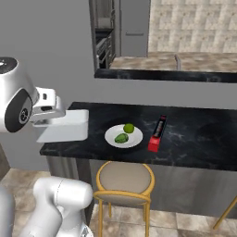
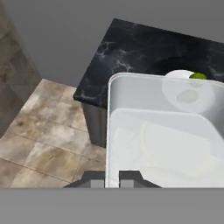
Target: Retrieve the tupperware and aluminum foil from the cabinet and place them on the dining counter near the plate with lime and avocado to prepare for storing leftovers.
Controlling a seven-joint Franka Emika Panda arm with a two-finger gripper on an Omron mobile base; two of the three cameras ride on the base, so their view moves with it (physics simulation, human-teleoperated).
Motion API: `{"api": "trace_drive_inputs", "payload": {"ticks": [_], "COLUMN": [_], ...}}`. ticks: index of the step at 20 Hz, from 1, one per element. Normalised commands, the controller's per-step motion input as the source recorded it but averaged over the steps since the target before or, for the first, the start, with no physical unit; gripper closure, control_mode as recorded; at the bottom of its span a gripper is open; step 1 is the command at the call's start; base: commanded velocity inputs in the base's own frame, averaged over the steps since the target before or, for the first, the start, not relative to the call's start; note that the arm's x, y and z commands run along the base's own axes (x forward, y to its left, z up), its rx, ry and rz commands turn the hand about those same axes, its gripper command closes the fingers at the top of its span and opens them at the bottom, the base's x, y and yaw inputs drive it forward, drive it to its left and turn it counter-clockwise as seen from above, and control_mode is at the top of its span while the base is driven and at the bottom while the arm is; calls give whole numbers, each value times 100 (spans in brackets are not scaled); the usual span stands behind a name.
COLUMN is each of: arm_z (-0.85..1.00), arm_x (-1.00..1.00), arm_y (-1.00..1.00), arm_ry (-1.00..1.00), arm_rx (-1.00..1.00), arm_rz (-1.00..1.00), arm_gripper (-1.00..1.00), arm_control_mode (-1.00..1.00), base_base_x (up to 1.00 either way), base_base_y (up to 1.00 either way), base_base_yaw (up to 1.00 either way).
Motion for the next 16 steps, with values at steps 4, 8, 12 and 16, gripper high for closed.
{"api": "trace_drive_inputs", "payload": {"ticks": [4, 8, 12, 16], "arm_z": [-1, -17, -28, -40], "arm_x": [66, 54, 38, 43], "arm_y": [15, 3, 14, 32], "arm_ry": [-9, 0, -3, -2], "arm_rx": [-4, 0, 0, 0], "arm_rz": [-23, -6, 0, 1], "arm_gripper": [100, 100, 100, 100], "arm_control_mode": [-100, -100, -100, -100], "base_base_x": [0, 0, 0, 0], "base_base_y": [0, 0, 0, 0], "base_base_yaw": [0, 0, 0, 0]}}
